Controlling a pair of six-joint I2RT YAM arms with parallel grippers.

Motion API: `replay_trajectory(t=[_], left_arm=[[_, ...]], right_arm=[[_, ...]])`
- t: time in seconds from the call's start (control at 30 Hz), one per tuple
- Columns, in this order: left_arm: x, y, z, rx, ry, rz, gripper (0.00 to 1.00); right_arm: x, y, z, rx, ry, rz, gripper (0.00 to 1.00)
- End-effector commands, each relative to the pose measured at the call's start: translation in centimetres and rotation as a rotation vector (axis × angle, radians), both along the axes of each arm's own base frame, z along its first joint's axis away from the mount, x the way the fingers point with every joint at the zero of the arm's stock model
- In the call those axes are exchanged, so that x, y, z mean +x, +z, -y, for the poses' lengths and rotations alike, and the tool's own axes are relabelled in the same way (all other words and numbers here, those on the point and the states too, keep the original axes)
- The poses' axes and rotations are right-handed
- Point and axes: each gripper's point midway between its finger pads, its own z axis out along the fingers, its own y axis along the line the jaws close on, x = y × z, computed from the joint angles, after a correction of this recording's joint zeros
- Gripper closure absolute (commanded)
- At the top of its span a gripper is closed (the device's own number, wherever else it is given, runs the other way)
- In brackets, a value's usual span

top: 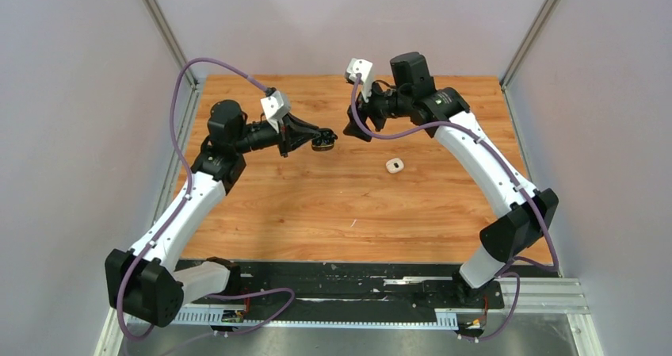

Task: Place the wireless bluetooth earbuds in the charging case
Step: Adjust the earbud with the charging case.

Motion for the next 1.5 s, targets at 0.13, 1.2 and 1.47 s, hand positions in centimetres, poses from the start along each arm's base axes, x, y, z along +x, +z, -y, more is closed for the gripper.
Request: replay_trajectory(t=[0.13,1.2,1.47], left_arm=[[-0.8,1.3,0.0,0.012,-0.027,0.062,1.00],[0.6,1.2,0.5,0.006,0.017,0.013,1.00],[0.6,1.1,0.5,0.015,0.014,0.010,1.00]], right_arm=[[0.6,1.3,-1.4,0.007,-0.003,0.034,0.32],[-3.1,2.2,-3.3,0.013,0.119,-0.022,0.34],[-3.1,2.6,-2.9,0.009,0.099,-0.017,0.34]])
